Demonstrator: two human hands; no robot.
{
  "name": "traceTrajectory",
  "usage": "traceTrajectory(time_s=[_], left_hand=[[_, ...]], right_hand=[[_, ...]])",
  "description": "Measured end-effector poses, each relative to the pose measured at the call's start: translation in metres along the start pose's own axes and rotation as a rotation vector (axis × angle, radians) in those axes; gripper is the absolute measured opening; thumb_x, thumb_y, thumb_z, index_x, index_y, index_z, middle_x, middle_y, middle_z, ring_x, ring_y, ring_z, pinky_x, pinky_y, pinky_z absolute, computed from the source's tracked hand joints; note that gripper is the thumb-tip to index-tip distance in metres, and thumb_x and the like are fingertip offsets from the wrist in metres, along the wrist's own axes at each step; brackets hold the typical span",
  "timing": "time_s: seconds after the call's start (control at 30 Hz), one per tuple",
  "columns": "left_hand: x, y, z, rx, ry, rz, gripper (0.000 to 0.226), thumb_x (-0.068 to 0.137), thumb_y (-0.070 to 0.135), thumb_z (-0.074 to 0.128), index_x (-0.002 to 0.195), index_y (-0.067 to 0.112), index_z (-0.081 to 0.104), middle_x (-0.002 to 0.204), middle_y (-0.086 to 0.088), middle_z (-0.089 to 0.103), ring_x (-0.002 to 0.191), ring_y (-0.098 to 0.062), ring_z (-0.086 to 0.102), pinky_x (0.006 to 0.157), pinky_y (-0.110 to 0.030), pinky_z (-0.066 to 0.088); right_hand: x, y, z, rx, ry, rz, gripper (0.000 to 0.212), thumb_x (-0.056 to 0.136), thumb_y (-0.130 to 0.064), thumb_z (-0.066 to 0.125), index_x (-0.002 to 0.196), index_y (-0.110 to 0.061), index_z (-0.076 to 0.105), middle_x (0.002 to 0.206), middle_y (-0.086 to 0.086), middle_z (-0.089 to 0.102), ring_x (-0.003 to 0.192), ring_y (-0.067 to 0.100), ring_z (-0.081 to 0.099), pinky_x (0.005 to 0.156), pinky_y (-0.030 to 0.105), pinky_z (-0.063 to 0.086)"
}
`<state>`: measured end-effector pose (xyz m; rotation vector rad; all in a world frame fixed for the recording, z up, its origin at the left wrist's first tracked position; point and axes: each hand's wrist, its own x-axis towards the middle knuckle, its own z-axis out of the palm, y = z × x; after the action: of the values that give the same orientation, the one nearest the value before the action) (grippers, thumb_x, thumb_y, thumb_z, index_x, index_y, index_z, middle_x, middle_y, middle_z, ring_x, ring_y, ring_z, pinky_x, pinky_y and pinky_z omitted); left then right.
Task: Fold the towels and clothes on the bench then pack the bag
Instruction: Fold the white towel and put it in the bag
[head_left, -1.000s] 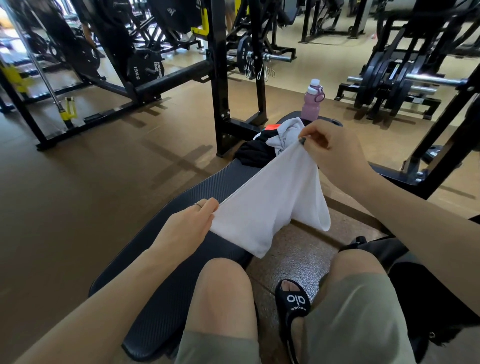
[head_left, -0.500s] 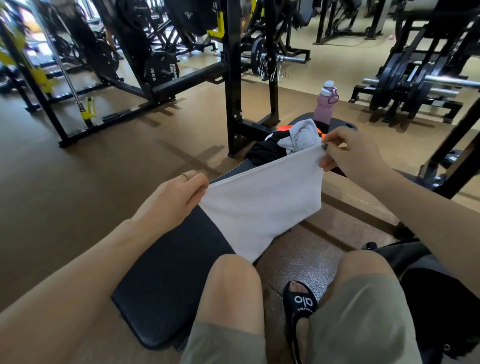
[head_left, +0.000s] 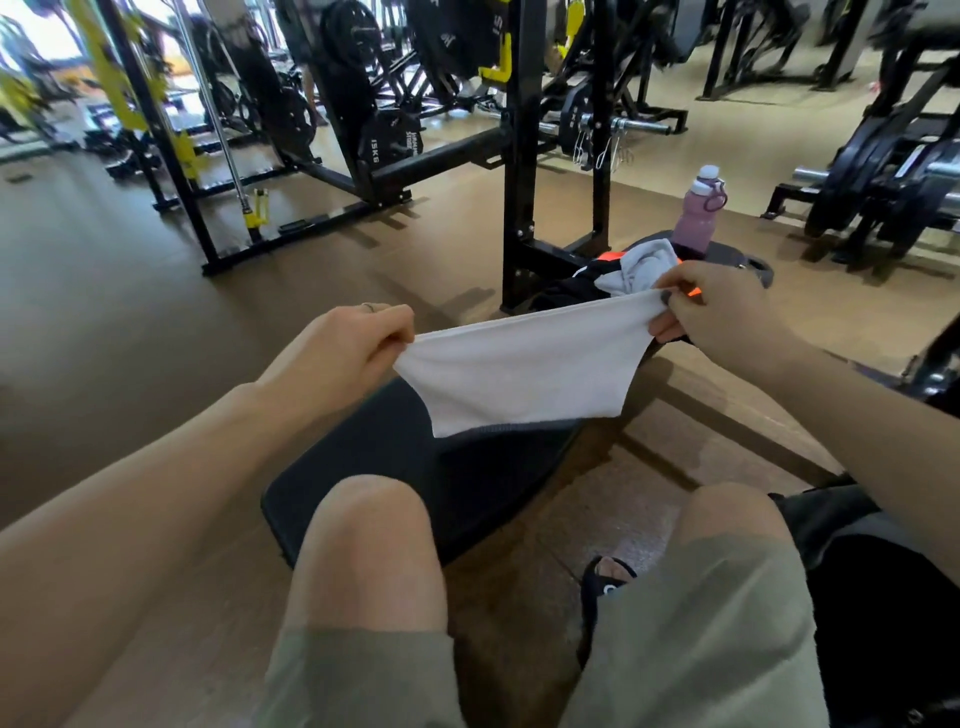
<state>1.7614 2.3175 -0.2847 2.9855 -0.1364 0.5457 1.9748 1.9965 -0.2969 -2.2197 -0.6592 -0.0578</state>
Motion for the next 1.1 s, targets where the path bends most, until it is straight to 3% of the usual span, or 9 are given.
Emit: traceTrajectory(time_s=[0.3, 0.4, 0.47, 0.57, 0.67, 0.77, 0.93, 1.0, 1.1], left_hand=[[0.000, -0.025, 0.000, 0.064, -0.054, -0.022, 0.018, 0.099, 0.015, 0.059, 0.110, 0.017, 0.072, 0.096, 0.006, 0.071, 0.089, -0.013, 0.064, 0.081, -0.027, 0.050], [0.012, -0.050, 0.002, 0.096, -0.039, -0.098, 0.017, 0.099, 0.016, 0.057, 0.107, 0.017, 0.072, 0.094, 0.003, 0.070, 0.090, -0.017, 0.064, 0.080, -0.036, 0.054], [0.021, -0.071, 0.002, 0.136, -0.024, -0.181, 0.017, 0.100, 0.017, 0.055, 0.106, 0.018, 0.071, 0.096, 0.003, 0.069, 0.091, -0.020, 0.063, 0.080, -0.041, 0.054], [0.035, -0.104, -0.004, 0.212, 0.041, -0.308, 0.018, 0.101, 0.015, 0.051, 0.106, 0.017, 0.069, 0.099, -0.002, 0.067, 0.092, -0.026, 0.062, 0.075, -0.044, 0.052], [0.044, -0.134, -0.016, 0.283, 0.190, -0.372, 0.018, 0.102, 0.017, 0.049, 0.109, 0.013, 0.065, 0.103, -0.008, 0.064, 0.090, -0.031, 0.060, 0.065, -0.040, 0.046], [0.027, -0.141, -0.006, 0.310, 0.244, -0.302, 0.014, 0.101, 0.019, 0.053, 0.106, 0.011, 0.062, 0.099, -0.007, 0.061, 0.085, -0.027, 0.058, 0.061, -0.038, 0.046], [-0.035, -0.120, 0.101, 0.216, -0.085, -0.093, 0.021, 0.098, 0.023, 0.045, 0.089, 0.014, 0.062, 0.082, -0.001, 0.058, 0.072, -0.023, 0.057, 0.060, -0.039, 0.050], [-0.052, -0.107, 0.152, 0.165, -0.200, -0.053, 0.009, 0.091, 0.018, 0.063, 0.083, 0.017, 0.061, 0.076, 0.001, 0.057, 0.065, -0.021, 0.057, 0.057, -0.037, 0.049], [-0.068, -0.083, 0.209, 0.114, -0.361, 0.013, 0.017, 0.077, 0.016, 0.078, 0.077, 0.020, 0.062, 0.073, 0.005, 0.058, 0.062, -0.017, 0.059, 0.055, -0.032, 0.052]], right_hand=[[0.028, -0.009, 0.012, -0.103, -0.157, -0.012, 0.022, 0.104, -0.008, 0.047, 0.115, -0.014, 0.064, 0.085, 0.008, 0.075, 0.069, 0.011, 0.072, 0.084, 0.028, 0.058], [0.064, -0.016, 0.038, -0.046, -0.157, 0.020, 0.021, 0.104, -0.008, 0.044, 0.110, -0.013, 0.063, 0.085, 0.009, 0.075, 0.061, 0.008, 0.071, 0.084, 0.028, 0.059], [0.089, -0.023, 0.061, 0.016, -0.130, 0.018, 0.020, 0.103, -0.008, 0.042, 0.104, -0.014, 0.062, 0.081, 0.010, 0.075, 0.069, 0.019, 0.074, 0.085, 0.040, 0.060], [0.124, -0.045, 0.100, 0.053, -0.092, -0.018, 0.019, 0.101, -0.005, 0.042, 0.102, -0.013, 0.060, 0.092, 0.017, 0.073, 0.082, 0.026, 0.073, 0.088, 0.044, 0.059], [0.156, -0.066, 0.131, 0.079, 0.032, -0.069, 0.020, 0.099, -0.005, 0.044, 0.108, -0.009, 0.062, 0.106, 0.018, 0.069, 0.097, 0.028, 0.068, 0.087, 0.031, 0.055], [0.158, -0.058, 0.152, 0.084, 0.046, -0.102, 0.020, 0.098, -0.004, 0.045, 0.108, -0.006, 0.062, 0.103, 0.011, 0.066, 0.091, 0.023, 0.064, 0.069, 0.016, 0.049], [0.117, 0.040, 0.196, -0.192, -0.167, -0.191, 0.018, 0.096, -0.002, 0.046, 0.095, -0.010, 0.062, 0.096, 0.006, 0.062, 0.085, 0.025, 0.057, 0.077, 0.038, 0.047], [0.096, 0.083, 0.214, -0.311, -0.260, -0.218, 0.016, 0.095, 0.001, 0.048, 0.092, -0.009, 0.059, 0.097, 0.007, 0.057, 0.082, 0.030, 0.057, 0.073, 0.044, 0.048], [0.064, 0.130, 0.231, -0.531, -0.402, -0.326, 0.020, 0.081, 0.009, 0.060, 0.090, -0.008, 0.056, 0.103, 0.010, 0.054, 0.080, 0.032, 0.059, 0.059, 0.043, 0.050]])
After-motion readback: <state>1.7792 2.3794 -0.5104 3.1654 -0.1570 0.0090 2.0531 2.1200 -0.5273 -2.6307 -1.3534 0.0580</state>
